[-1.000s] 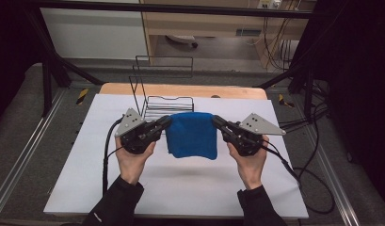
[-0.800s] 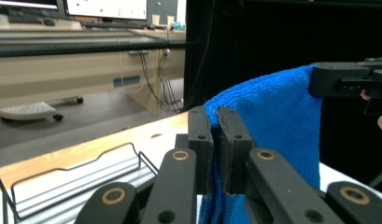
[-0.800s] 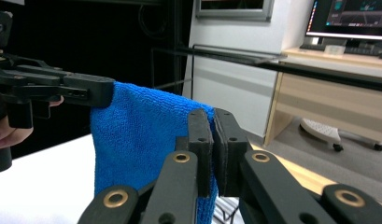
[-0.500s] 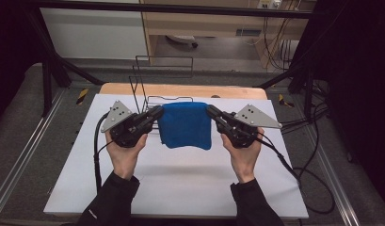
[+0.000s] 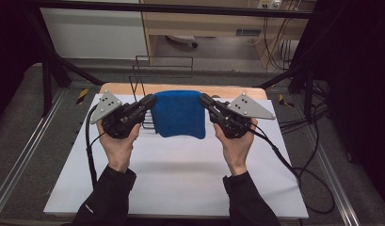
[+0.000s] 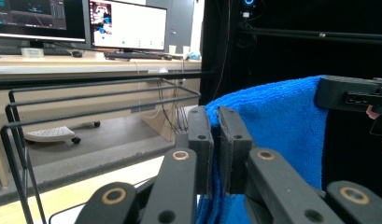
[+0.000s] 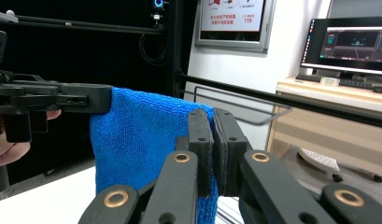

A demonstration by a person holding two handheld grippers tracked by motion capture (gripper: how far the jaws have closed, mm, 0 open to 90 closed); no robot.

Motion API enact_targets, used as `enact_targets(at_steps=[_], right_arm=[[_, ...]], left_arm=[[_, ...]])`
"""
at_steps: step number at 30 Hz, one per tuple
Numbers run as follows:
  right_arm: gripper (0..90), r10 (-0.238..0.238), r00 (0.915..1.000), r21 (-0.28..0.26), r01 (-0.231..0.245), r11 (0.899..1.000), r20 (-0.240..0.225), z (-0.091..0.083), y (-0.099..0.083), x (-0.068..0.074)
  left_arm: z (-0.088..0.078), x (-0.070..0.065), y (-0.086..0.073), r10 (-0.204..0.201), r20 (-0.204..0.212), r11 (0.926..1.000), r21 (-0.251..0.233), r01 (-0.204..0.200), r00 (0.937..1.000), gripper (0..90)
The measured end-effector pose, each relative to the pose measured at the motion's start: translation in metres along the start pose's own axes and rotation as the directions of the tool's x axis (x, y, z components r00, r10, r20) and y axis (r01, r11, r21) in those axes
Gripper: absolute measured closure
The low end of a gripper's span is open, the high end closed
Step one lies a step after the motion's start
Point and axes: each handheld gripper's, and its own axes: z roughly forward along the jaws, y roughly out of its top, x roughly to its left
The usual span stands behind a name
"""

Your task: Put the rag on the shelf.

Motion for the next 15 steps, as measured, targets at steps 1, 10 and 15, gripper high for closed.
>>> enact_targets(at_steps=[1, 10, 15], right_arm=[[87.3, -0.004, 1.0000, -0.004, 0.004, 1.000, 0.000, 0.001, 0.002, 0.000], [87.3, -0.019, 0.9998, -0.029, 0.019, 0.999, 0.007, 0.015, 0.020, 0.001], [87.4, -0.020, 0.9998, -0.040, 0.021, 0.999, 0.008, 0.022, 0.026, 0.001]], left_arm=[[0.000, 0.002, 0.003, -0.005, -0.002, 0.9999, -0.010, 0.005, 1.0000, 84.6], [0.001, 0.013, 0.016, -0.013, -0.017, 0.9986, -0.052, 0.012, 0.9998, 84.6], [0.002, 0.019, 0.023, -0.013, -0.029, 0.9978, -0.065, 0.011, 0.9995, 84.6]])
